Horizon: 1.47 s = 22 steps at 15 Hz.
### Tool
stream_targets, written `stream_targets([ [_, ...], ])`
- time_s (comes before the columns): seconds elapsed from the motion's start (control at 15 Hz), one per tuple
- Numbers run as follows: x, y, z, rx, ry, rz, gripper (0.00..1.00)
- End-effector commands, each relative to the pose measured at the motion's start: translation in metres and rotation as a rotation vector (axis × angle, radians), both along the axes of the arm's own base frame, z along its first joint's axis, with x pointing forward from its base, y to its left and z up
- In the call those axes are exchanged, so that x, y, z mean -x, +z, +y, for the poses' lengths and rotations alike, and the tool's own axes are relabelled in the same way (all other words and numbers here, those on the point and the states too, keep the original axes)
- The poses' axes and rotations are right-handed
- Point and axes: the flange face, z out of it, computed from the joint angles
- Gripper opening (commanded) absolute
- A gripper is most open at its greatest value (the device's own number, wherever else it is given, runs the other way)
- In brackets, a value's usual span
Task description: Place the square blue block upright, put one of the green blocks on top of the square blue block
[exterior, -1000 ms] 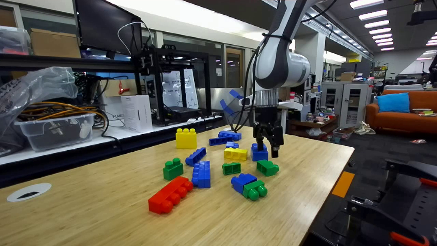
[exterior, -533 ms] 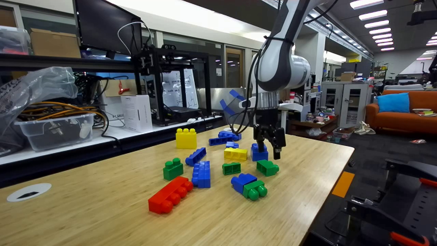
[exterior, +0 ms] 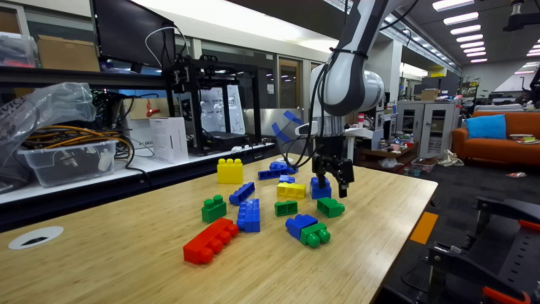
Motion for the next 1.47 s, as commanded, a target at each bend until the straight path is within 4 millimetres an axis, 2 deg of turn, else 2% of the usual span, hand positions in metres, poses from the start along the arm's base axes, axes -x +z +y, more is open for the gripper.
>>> stream_targets([
  [0.0,0.0,-0.009,-0.001,0.007,0.007,-0.028,1.0],
  [0.47,0.006,-0.031,-0.01,-0.055,-0.008,-0.093,1.0],
  [0.8,0.018,-0.043,-0.027,-0.076,-0.033,-0.134,1.0],
  [1.4,0.038,-0.046,-0.048,-0.147,-0.038,-0.212,1.0],
])
